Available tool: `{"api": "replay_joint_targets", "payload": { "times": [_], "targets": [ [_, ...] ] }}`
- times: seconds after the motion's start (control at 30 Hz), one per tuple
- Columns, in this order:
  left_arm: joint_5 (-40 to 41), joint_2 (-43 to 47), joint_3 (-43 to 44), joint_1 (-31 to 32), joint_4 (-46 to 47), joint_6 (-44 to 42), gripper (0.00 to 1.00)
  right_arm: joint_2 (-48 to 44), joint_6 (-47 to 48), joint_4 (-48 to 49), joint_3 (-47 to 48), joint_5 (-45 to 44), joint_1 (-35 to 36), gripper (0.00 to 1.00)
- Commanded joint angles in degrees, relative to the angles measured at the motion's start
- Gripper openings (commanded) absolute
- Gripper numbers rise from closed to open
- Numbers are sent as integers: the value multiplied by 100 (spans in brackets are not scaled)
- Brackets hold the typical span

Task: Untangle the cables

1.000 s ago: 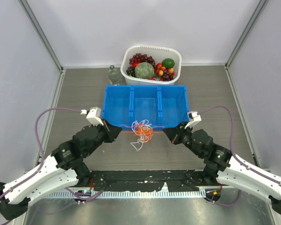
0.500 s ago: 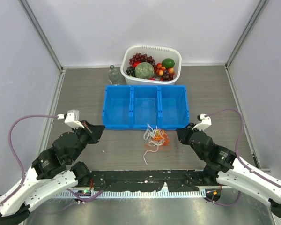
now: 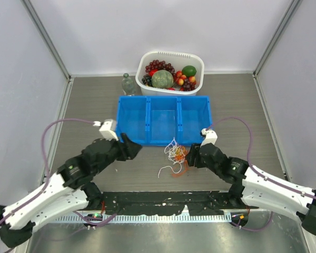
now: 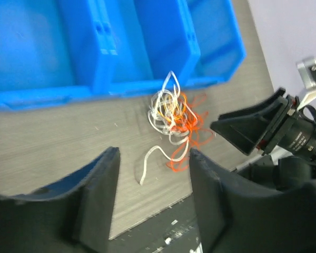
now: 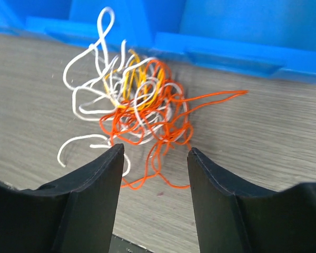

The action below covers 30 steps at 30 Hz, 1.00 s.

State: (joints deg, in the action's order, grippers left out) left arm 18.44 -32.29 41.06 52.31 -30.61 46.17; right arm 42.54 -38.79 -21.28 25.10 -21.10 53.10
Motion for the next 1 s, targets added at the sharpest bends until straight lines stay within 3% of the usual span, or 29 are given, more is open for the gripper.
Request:
{"api": "replay_joint_targets", "payload": {
  "times": [0.0,0.07,0.27,0.5,0.7,0.97],
  "targets": [
    [-1393,-1075,-563,-11,1493,155,64,482,187,650,241,922,7,57],
    [-1667,-1803,-669,-2,2047,216,65,535,152,879,197,1011,7,56],
    [-2054,-3474,-521,7,3632,85,49,649,47,1196,118,1178,7,52],
    [-1694,-4662,68,77,3773,6,45,869,-68,1495,-5,1346,7,48],
    [-1694,-5102,279,130,3834,-3,34,878,-68,1539,-49,1293,7,48],
    [-1729,-5480,456,200,3817,58,32,922,-50,1548,-32,1249,7,47]
  ]
}}
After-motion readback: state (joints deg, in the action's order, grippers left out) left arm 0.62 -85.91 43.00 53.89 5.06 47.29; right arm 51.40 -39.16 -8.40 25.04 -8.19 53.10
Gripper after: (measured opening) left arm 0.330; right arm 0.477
